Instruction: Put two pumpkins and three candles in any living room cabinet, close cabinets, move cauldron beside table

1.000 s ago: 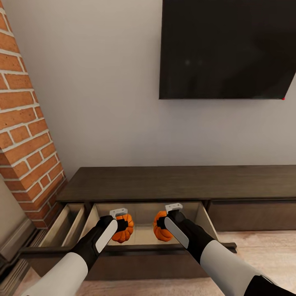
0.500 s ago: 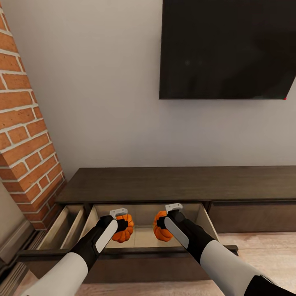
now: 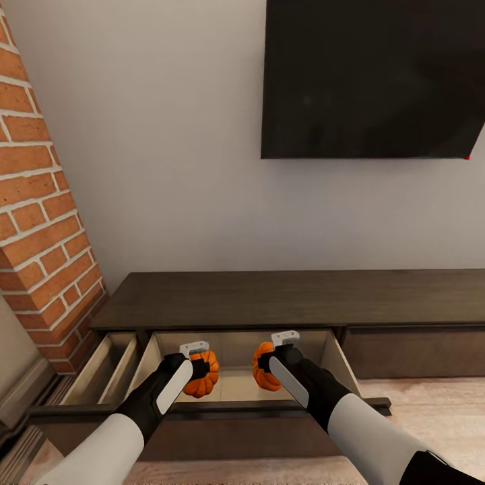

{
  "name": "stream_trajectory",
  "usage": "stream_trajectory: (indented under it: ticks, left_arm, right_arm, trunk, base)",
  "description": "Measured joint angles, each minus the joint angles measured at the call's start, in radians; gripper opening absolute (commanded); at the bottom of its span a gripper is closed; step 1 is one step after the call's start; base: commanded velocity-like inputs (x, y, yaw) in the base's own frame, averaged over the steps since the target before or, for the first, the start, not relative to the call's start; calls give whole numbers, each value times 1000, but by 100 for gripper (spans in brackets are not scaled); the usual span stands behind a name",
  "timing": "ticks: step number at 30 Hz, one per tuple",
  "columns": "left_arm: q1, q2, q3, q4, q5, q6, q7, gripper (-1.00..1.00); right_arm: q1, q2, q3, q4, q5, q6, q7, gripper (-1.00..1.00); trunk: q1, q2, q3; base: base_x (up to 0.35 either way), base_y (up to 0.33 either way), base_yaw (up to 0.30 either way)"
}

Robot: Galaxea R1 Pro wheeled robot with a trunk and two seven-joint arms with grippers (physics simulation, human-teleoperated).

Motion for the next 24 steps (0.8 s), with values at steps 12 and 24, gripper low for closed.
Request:
stream_trajectory:
  ticks: [12, 24]
  left_arm:
    - [0, 0, -1, 1, 0, 1, 1, -100]
    - [0, 0, -1, 0, 0, 0, 1, -100]
  right_arm:
    - [0, 0, 0, 4, 13, -3, 0, -100]
    - [0, 0, 0, 5, 11, -4, 0, -100]
  trunk:
    - [0, 0, 0]
    - [0, 0, 0]
  base:
    - [38, 0, 0]
    - [52, 0, 0]
